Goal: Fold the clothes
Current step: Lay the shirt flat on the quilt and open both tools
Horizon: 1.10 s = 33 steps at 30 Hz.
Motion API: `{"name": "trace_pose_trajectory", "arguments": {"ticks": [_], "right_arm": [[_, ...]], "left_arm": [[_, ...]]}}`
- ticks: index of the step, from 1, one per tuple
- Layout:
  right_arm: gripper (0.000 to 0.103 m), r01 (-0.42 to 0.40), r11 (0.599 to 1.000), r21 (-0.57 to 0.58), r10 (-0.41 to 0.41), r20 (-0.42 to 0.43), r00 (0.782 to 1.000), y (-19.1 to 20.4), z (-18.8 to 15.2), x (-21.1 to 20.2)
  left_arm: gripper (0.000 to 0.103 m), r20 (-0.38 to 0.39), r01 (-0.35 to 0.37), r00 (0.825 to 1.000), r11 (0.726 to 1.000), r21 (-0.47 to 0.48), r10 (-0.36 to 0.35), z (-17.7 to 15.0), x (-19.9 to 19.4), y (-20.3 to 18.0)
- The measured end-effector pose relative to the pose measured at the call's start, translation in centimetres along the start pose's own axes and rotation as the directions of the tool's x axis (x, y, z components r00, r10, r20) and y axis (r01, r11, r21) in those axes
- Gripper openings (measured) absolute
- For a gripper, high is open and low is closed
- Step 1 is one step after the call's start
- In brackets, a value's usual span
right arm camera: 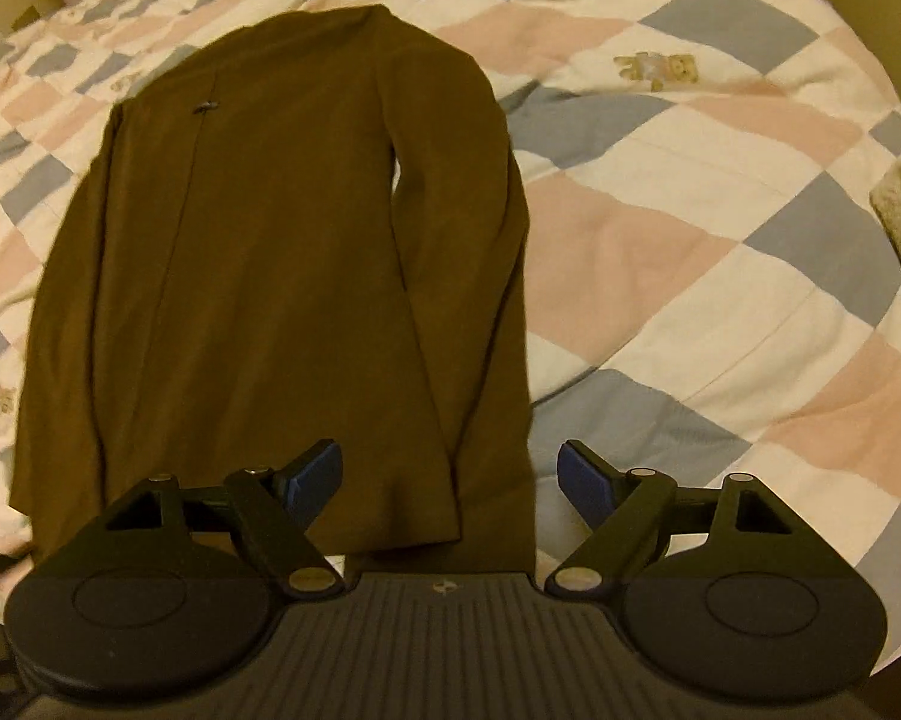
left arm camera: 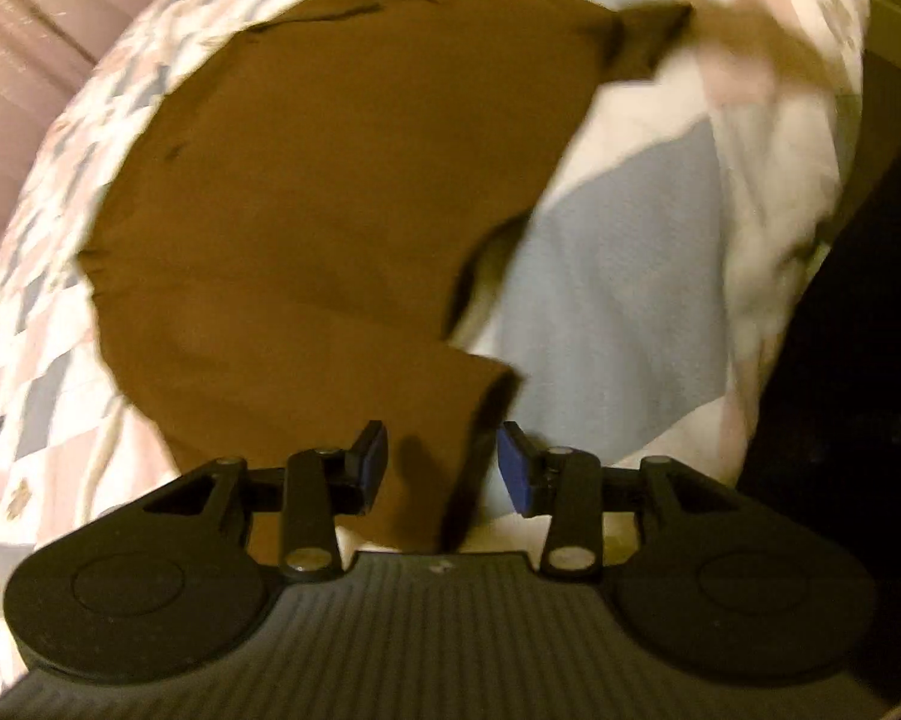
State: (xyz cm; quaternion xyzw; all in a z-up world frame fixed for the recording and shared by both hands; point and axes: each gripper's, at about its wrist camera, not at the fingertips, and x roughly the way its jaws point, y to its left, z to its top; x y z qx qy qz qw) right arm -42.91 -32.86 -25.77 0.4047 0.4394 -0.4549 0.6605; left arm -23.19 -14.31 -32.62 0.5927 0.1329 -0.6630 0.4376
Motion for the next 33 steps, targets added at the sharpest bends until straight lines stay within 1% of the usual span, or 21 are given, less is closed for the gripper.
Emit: {"name": "trace_pose_trajectory", "arguments": {"ticks": [3,4,5,6,7,8,10,12,13,14,15,17,18,20,22,25,27,28,30,32,33], "right_arm": [[0.086,0.004,1.000,0.009,-0.004,0.024,1.000,0.1,-0.7,-0.9],[0.086,0.010,1.000,0.012,-0.010,0.030,0.999,0.0,-0.9,-1.1],[0.086,0.018,1.000,0.015,-0.018,0.032,0.999,-0.1,-1.1,-1.3],[0.086,0.028,0.999,0.021,-0.028,0.031,0.999,-0.2,-1.3,-1.5],[0.086,0.037,0.999,0.028,-0.038,0.028,0.999,-0.3,-1.6,-1.5],[0.086,0.049,0.998,0.037,-0.050,0.023,0.998,-0.4,-1.8,-1.6],[0.086,0.071,0.996,0.062,-0.071,0.005,0.997,-0.4,-2.3,-1.6],[0.086,0.078,0.993,0.088,-0.077,-0.013,0.997,0.0,-2.3,-1.5],[0.086,0.083,0.991,0.102,-0.081,-0.021,0.996,0.3,-2.2,-1.4],[0.086,0.087,0.989,0.116,-0.084,-0.029,0.996,0.6,-2.2,-1.3],[0.086,0.090,0.987,0.131,-0.087,-0.028,0.996,1.1,-2.0,-1.3],[0.086,0.094,0.983,0.160,-0.091,-0.028,0.995,2.2,-1.5,-1.2],[0.086,0.093,0.981,0.173,-0.090,-0.026,0.996,3.0,-1.2,-1.2],[0.086,0.090,0.976,0.196,-0.088,-0.022,0.996,4.6,-0.5,-1.2],[0.086,0.084,0.976,0.199,-0.082,-0.018,0.996,6.4,0.2,-1.1],[0.086,0.089,0.980,0.176,-0.087,-0.019,0.996,9.5,1.0,-1.0],[0.088,0.094,0.983,0.159,-0.092,-0.022,0.996,11.1,1.2,-1.0],[0.088,0.097,0.984,0.151,-0.095,-0.025,0.995,11.8,1.2,-0.9],[0.089,0.109,0.984,0.138,-0.104,-0.042,0.994,13.0,1.1,-0.8],[0.089,0.122,0.984,0.127,-0.115,-0.061,0.992,13.8,0.9,-0.7],[0.089,0.129,0.984,0.122,-0.121,-0.068,0.990,14.0,0.8,-0.7]], "left_arm": [[0.037,-0.023,-0.019,1.000,0.998,0.061,0.020,0.0,2.2,-1.2],[0.030,-0.024,-0.030,0.999,0.997,0.076,0.032,0.0,2.8,-1.2],[0.012,-0.019,-0.042,0.999,0.996,0.077,0.043,-0.1,3.1,-1.1],[0.005,-0.014,-0.051,0.999,0.997,0.062,0.052,-0.1,3.0,-0.6],[0.005,0.001,-0.047,0.999,0.999,0.026,0.047,-0.2,2.7,0.1],[0.005,0.025,-0.023,0.999,0.999,-0.025,0.024,-0.3,1.9,1.3],[0.005,0.076,0.005,0.997,0.992,-0.129,0.005,-0.8,0.0,4.4],[0.005,0.125,0.024,0.992,0.962,-0.273,0.010,-1.8,-2.3,9.2],[0.005,0.143,0.019,0.989,0.934,-0.358,0.035,-2.7,-3.4,12.4],[0.005,0.147,-0.011,0.986,0.898,-0.439,0.084,-4.0,-4.4,16.1],[0.005,0.147,-0.039,0.980,0.855,-0.518,0.134,-5.3,-5.3,19.8],[0.005,0.097,-0.141,0.962,0.765,-0.628,0.257,-9.5,-6.7,27.6],[0.005,0.066,-0.189,0.947,0.711,-0.677,0.314,-11.6,-7.4,31.4],[0.004,-0.007,-0.277,0.907,0.586,-0.761,0.420,-15.9,-8.7,39.2],[0.004,-0.097,-0.372,0.871,0.518,-0.771,0.481,-19.7,-8.9,44.5],[0.006,-0.224,-0.469,0.837,0.443,-0.764,0.499,-24.8,-7.3,50.8],[0.013,-0.316,-0.533,0.815,0.415,-0.738,0.485,-26.7,-4.7,53.5],[0.013,-0.361,-0.564,0.802,0.402,-0.722,0.476,-27.6,-3.4,54.9],[0.013,-0.456,-0.632,0.760,0.368,-0.682,0.463,-28.7,-0.5,56.4],[0.032,-0.521,-0.662,0.744,0.357,-0.659,0.419,-29.6,2.4,56.4],[0.033,-0.541,-0.672,0.738,0.370,-0.641,0.403,-29.7,3.6,56.1]]}}
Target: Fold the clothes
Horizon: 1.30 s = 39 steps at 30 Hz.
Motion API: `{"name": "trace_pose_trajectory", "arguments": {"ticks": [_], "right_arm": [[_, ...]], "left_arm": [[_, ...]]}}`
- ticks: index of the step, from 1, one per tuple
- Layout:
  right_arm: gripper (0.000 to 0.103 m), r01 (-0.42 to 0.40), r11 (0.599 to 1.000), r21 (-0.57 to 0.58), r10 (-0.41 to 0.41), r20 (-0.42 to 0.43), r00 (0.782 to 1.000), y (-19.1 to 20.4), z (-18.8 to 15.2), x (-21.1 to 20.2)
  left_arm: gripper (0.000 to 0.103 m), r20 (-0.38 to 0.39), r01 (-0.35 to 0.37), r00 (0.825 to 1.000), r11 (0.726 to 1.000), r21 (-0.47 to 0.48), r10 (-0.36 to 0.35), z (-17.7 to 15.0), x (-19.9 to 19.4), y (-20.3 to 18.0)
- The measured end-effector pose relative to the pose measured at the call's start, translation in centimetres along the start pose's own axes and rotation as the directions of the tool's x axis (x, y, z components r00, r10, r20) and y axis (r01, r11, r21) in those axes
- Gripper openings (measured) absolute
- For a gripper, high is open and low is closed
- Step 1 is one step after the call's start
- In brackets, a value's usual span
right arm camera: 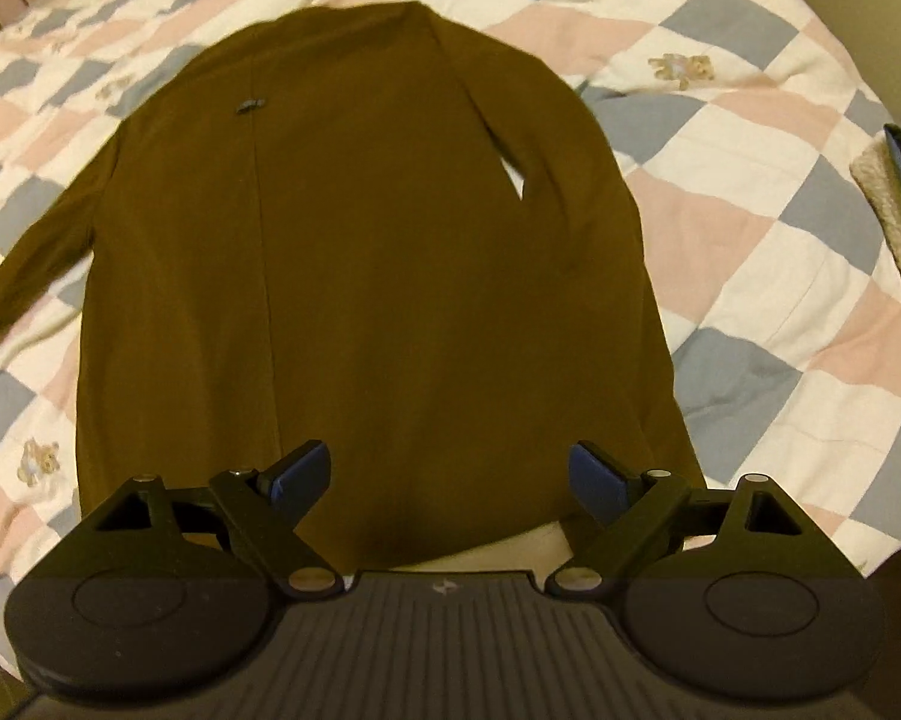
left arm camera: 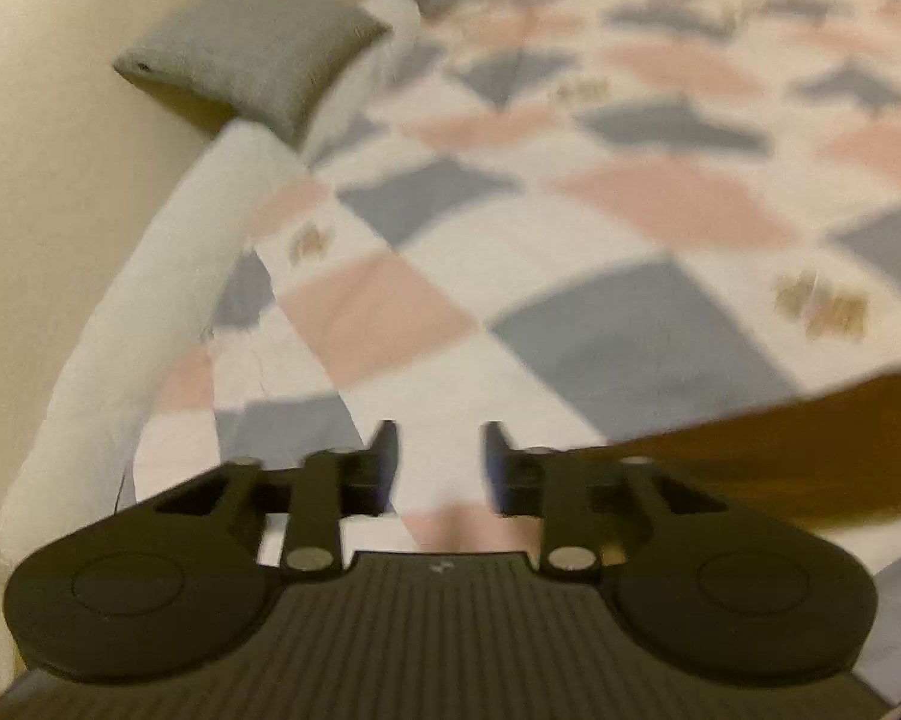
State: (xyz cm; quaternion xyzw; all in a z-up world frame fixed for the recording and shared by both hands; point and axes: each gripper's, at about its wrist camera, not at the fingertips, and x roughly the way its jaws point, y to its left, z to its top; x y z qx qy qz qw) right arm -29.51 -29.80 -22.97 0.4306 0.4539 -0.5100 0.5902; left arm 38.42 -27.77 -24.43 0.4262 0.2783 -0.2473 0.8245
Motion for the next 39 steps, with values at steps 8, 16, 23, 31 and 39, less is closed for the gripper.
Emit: {"name": "trace_pose_trajectory", "arguments": {"ticks": [8,16,23,31,39], "right_arm": [[0.090,0.098,0.995,0.005,-0.098,0.016,0.995,-3.5,-3.4,-1.0],[0.054,0.086,0.995,-0.051,-0.085,0.020,0.996,-10.4,-7.4,1.3],[0.054,-0.062,0.992,0.111,0.063,-0.004,0.998,-16.4,-6.0,6.0],[0.066,-0.003,0.574,-0.819,0.163,0.111,0.980,-10.3,-8.0,4.5],[0.006,-0.151,0.456,-0.877,0.233,-0.046,0.971,-13.4,-5.3,6.2]], "left_arm": [[0.034,-0.015,0.119,0.993,0.993,0.012,-0.119,-5.2,-6.7,-6.5],[0.034,-0.057,0.559,0.829,0.819,0.131,-0.557,-11.6,-22.4,-18.5],[0.035,-0.046,0.594,0.802,0.788,0.158,-0.595,-13.0,-32.4,-24.6],[0.036,-0.059,0.549,0.836,0.830,0.095,-0.546,-14.3,-38.8,-28.4],[0.037,-0.101,0.563,0.825,0.824,0.066,-0.555,-16.1,-43.1,-33.5]]}}
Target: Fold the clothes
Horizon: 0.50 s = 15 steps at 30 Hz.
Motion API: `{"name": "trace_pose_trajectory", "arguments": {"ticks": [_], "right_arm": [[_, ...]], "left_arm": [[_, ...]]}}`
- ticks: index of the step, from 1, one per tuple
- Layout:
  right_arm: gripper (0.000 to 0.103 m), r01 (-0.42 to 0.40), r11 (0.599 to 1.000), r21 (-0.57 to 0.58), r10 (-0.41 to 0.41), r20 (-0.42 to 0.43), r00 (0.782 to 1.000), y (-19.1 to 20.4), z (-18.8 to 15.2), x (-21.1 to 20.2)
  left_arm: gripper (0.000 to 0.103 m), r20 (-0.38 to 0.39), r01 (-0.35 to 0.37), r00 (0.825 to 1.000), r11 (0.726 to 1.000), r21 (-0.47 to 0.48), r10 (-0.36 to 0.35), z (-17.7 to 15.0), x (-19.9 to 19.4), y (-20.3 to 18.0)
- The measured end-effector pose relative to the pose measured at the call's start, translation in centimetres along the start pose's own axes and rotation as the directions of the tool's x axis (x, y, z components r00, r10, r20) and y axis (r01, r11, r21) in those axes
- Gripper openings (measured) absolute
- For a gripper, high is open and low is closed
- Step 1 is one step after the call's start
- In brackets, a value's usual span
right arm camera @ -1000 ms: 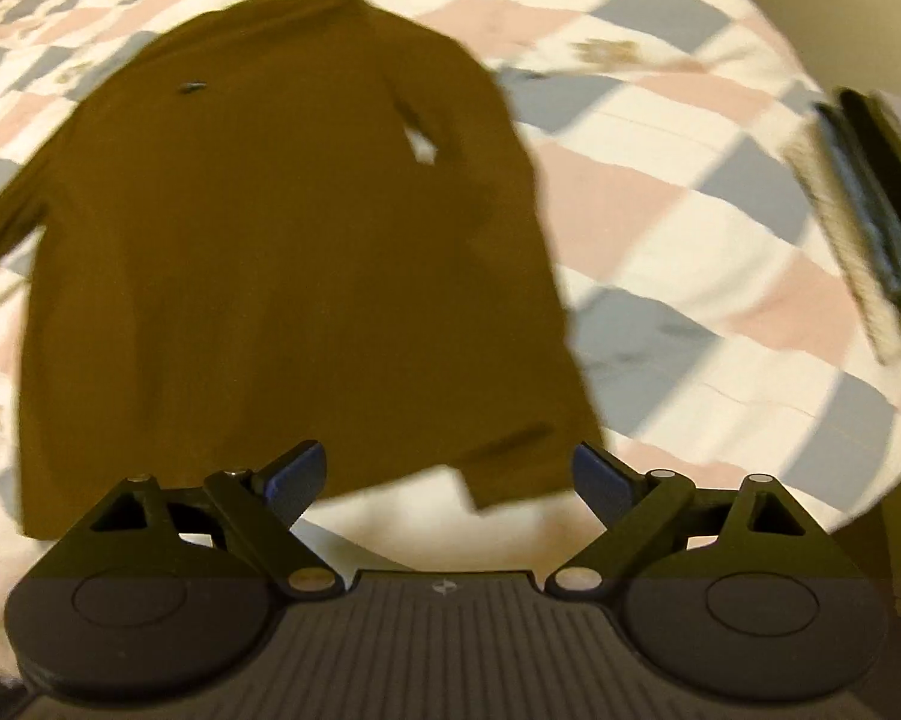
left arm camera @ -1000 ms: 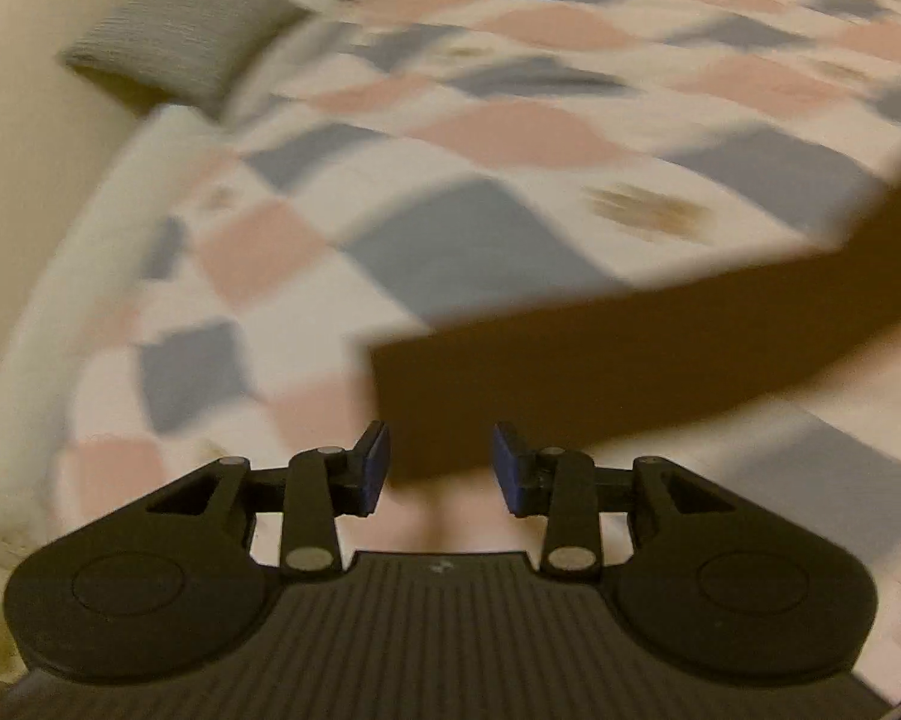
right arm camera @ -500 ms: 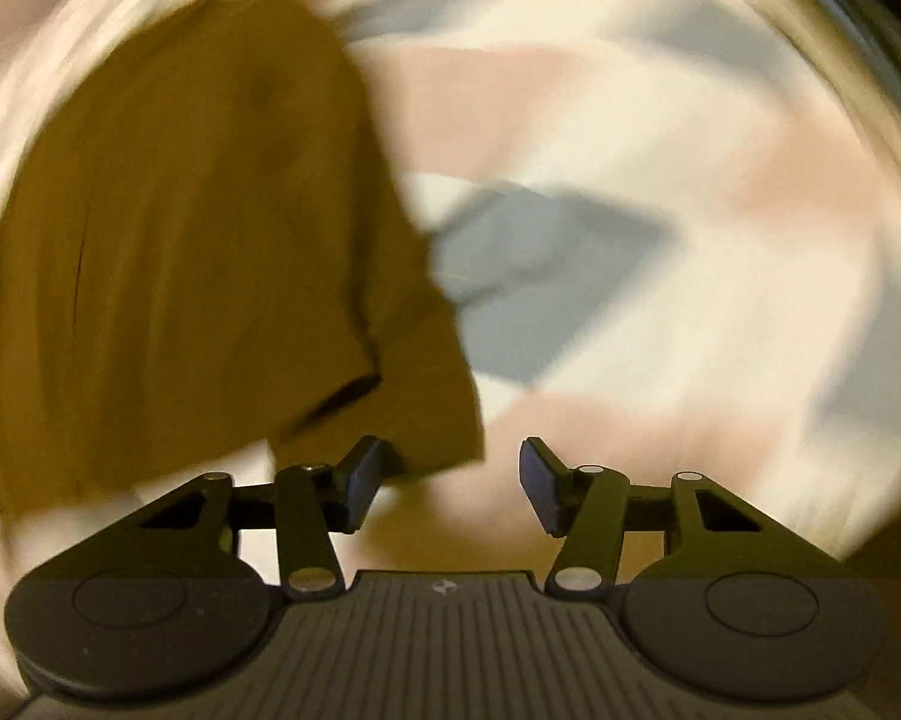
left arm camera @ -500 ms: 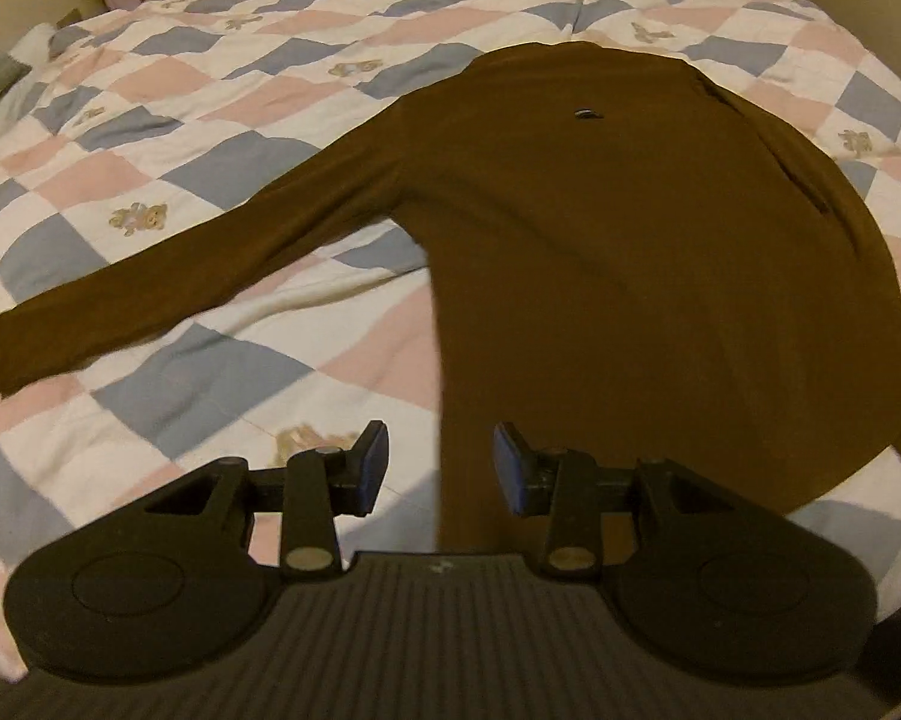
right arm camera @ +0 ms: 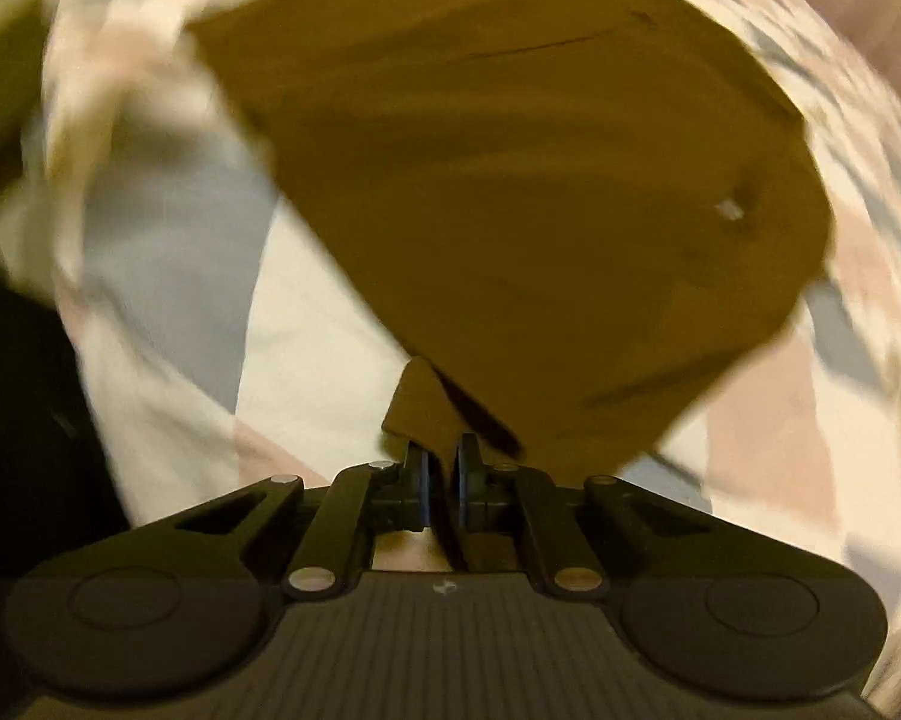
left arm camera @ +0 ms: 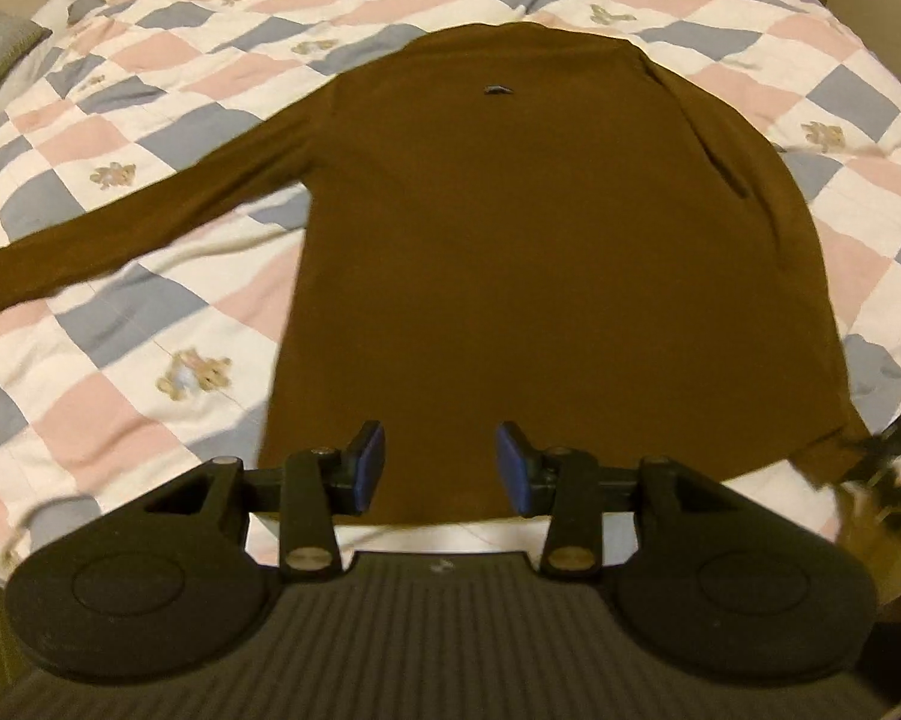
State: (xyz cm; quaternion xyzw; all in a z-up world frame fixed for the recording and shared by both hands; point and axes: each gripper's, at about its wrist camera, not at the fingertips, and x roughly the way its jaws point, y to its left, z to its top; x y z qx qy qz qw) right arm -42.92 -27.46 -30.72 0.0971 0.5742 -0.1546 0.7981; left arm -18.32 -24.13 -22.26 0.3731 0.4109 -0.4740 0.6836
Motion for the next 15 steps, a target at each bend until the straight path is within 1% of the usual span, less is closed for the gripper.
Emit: {"name": "trace_pose_trajectory", "arguments": {"ticks": [1,2,3,4,5,6,7,8,10,11,12,13,14,15], "right_arm": [[0.006,-0.037,0.996,0.086,0.035,0.023,0.999,-2.4,-0.4,-1.6],[0.006,-0.076,0.982,0.171,0.068,0.052,0.996,-4.8,-0.8,-3.3],[0.006,-0.132,0.956,0.263,0.108,0.102,0.989,-7.9,-1.3,-5.3],[0.006,-0.171,0.917,0.362,0.116,0.168,0.979,-11.6,-1.9,-7.6],[0.006,-0.187,0.881,0.434,0.097,0.223,0.970,-14.6,-2.1,-9.2],[0.006,-0.200,0.836,0.510,0.056,0.283,0.958,-18.2,-2.8,-11.1],[0.006,-0.215,0.772,0.598,-0.006,0.346,0.938,-22.4,-3.9,-13.1],[0.006,-0.220,0.711,0.668,-0.078,0.385,0.919,-25.7,-5.1,-14.6],[0.006,-0.186,0.578,0.794,-0.264,0.398,0.878,-31.9,-8.3,-17.5],[0.007,-0.140,0.507,0.851,-0.350,0.352,0.868,-34.2,-9.9,-18.0],[0.021,-0.074,0.396,0.915,-0.436,0.258,0.862,-36.4,-11.7,-18.1],[0.043,0.004,0.257,0.966,-0.495,0.128,0.859,-38.3,-13.7,-17.7],[0.045,0.077,0.118,0.990,-0.532,-0.003,0.847,-40.1,-15.5,-17.2],[0.044,0.128,0.059,0.990,-0.541,-0.076,0.838,-40.8,-16.6,-16.7]], "left_arm": [[0.037,-0.005,0.001,1.000,1.000,-0.003,-0.001,-0.1,0.0,-0.4],[0.037,-0.010,0.001,1.000,1.000,-0.006,-0.002,-0.1,0.1,-0.9],[0.037,-0.011,-0.002,1.000,1.000,-0.004,0.002,0.0,0.1,-1.3],[0.037,-0.007,-0.003,1.000,1.000,-0.002,0.003,0.4,0.0,-1.7],[0.037,0.002,-0.002,1.000,1.000,-0.002,0.002,0.8,0.0,-2.0],[0.037,0.010,0.000,1.000,1.000,-0.002,0.000,1.3,-0.1,-2.2],[0.037,0.020,0.000,1.000,1.000,0.000,0.000,1.8,-0.2,-2.5],[0.037,0.029,-0.005,1.000,1.000,0.003,0.004,2.3,-0.2,-2.7],[0.039,0.048,-0.013,0.999,1.000,0.008,0.013,3.3,-0.4,-3.1],[0.041,0.051,-0.012,0.999,1.000,0.001,0.012,3.5,-0.4,-3.2],[0.042,0.054,-0.011,0.998,1.000,-0.005,0.011,3.8,-0.4,-3.2],[0.042,0.050,-0.008,0.999,1.000,-0.011,0.009,3.9,-0.3,-3.2],[0.042,0.039,-0.014,0.999,1.000,-0.005,0.014,4.0,0.0,-3.3],[0.042,0.028,-0.019,0.999,1.000,0.000,0.019,4.0,0.3,-3.4]]}}
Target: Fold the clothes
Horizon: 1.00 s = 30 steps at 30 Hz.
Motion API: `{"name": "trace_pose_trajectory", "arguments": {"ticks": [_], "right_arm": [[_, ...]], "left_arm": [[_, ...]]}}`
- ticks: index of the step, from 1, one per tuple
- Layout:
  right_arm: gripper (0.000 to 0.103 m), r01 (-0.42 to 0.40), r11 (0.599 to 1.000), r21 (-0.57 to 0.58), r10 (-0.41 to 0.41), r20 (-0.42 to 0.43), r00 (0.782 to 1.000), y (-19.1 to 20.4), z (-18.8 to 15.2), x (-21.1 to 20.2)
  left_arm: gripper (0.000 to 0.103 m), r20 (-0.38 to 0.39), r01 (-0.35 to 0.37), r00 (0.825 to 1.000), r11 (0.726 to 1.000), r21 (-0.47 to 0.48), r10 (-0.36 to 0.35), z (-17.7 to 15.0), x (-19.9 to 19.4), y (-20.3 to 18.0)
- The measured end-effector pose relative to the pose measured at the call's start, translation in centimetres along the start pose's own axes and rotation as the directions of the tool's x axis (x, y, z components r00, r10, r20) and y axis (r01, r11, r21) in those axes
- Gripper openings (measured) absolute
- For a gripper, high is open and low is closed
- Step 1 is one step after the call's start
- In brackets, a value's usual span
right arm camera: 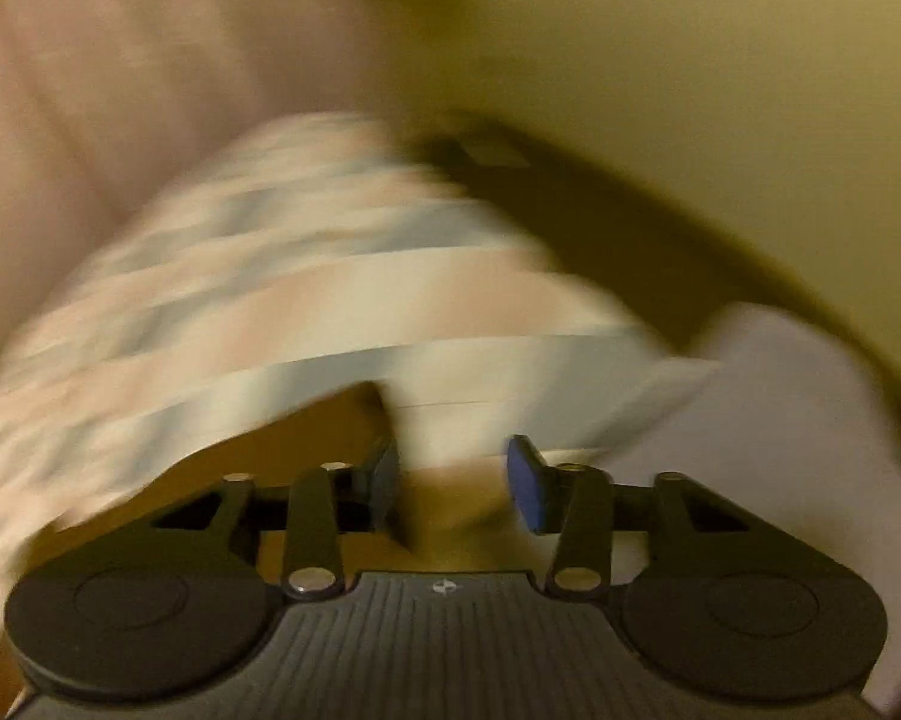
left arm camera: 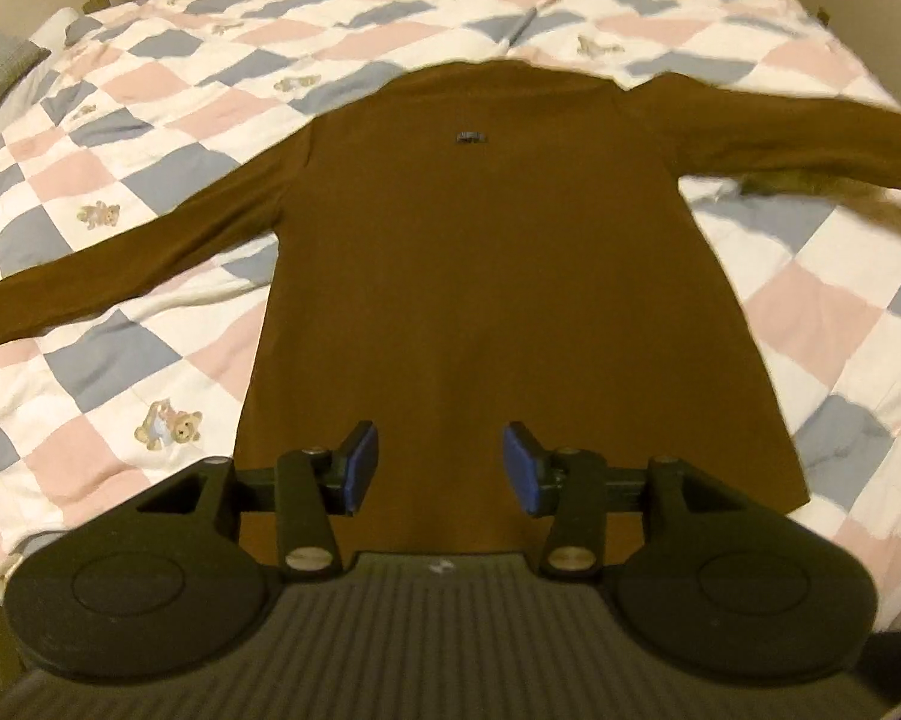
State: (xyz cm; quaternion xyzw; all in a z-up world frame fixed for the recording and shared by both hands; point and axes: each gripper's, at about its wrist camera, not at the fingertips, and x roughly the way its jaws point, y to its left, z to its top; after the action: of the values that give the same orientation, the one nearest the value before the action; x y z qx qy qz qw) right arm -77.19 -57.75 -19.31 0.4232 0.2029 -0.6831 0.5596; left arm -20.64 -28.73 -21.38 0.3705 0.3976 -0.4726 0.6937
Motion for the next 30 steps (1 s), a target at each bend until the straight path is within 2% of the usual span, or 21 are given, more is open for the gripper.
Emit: {"name": "trace_pose_trajectory", "arguments": {"ticks": [1,2,4,6,8,10,12,14,16,17,20,22,23,26,28,30], "right_arm": [[0.044,0.057,0.998,0.014,-0.057,-0.001,0.998,-0.7,-0.5,0.6],[0.044,0.052,0.998,0.019,-0.052,-0.010,0.999,-0.8,-1.2,1.0],[0.046,-0.035,0.999,0.000,0.035,-0.049,0.998,0.2,-3.6,1.9],[0.053,-0.099,0.993,-0.068,0.091,-0.113,0.989,2.6,-7.0,2.4],[0.051,-0.195,0.974,-0.115,0.166,-0.226,0.960,4.5,-10.3,3.7],[0.051,-0.281,0.954,-0.108,0.228,-0.349,0.909,7.4,-14.3,4.3],[0.051,-0.363,0.929,-0.076,0.287,-0.472,0.834,9.6,-18.1,5.2],[0.053,-0.428,0.903,-0.037,0.330,-0.580,0.745,11.5,-21.6,5.7],[0.062,-0.463,0.886,-0.008,0.347,-0.651,0.675,13.3,-25.5,4.4],[0.063,-0.473,0.881,-0.008,0.345,-0.673,0.654,14.0,-27.1,4.0],[0.067,-0.475,0.880,-0.013,0.330,-0.701,0.631,15.1,-30.5,2.4],[0.067,-0.457,0.889,0.009,0.329,-0.708,0.625,15.0,-32.3,1.5],[0.067,-0.446,0.895,0.016,0.327,-0.706,0.629,15.3,-32.8,1.6],[0.068,-0.416,0.909,0.034,0.328,-0.675,0.661,15.6,-33.5,1.4],[0.073,-0.393,0.916,0.076,0.344,-0.650,0.677,15.7,-34.2,1.7],[0.073,-0.378,0.916,0.131,0.370,-0.637,0.676,16.1,-35.2,2.3]], "left_arm": [[0.042,-0.009,-0.009,1.000,1.000,0.009,0.009,-0.1,0.3,0.0],[0.042,-0.021,-0.017,1.000,1.000,0.014,0.018,-0.3,0.5,0.1],[0.042,-0.051,-0.027,0.998,1.000,0.005,0.027,-0.6,1.2,0.5],[0.042,-0.077,-0.041,0.996,0.999,0.012,0.042,-1.3,1.8,1.3],[0.042,-0.096,-0.056,0.994,0.998,0.002,0.056,-1.9,2.3,2.3],[0.042,-0.116,-0.068,0.991,0.997,-0.023,0.065,-2.7,2.7,3.8],[0.042,-0.131,-0.076,0.989,0.994,-0.076,0.066,-3.5,3.0,5.9],[0.042,-0.145,-0.081,0.988,0.987,-0.141,0.061,-4.4,3.3,8.5],[0.042,-0.152,-0.084,0.987,0.972,-0.217,0.051,-5.5,3.5,11.3],[0.043,-0.155,-0.088,0.987,0.963,-0.255,0.049,-6.0,3.7,12.7],[0.046,-0.161,-0.057,0.987,0.927,-0.370,-0.004,-7.6,4.9,17.0],[0.047,-0.172,-0.039,0.984,0.906,-0.421,-0.037,-8.4,6.3,19.3],[0.047,-0.166,-0.027,0.985,0.901,-0.433,-0.050,-8.6,6.9,20.2],[0.048,-0.157,0.029,0.982,0.897,-0.442,-0.109,-8.6,9.1,21.7],[0.049,-0.161,0.069,0.976,0.905,-0.420,-0.149,-8.3,10.7,21.8],[0.049,-0.185,0.098,0.967,0.923,-0.372,-0.177,-8.0,12.5,21.6]]}}
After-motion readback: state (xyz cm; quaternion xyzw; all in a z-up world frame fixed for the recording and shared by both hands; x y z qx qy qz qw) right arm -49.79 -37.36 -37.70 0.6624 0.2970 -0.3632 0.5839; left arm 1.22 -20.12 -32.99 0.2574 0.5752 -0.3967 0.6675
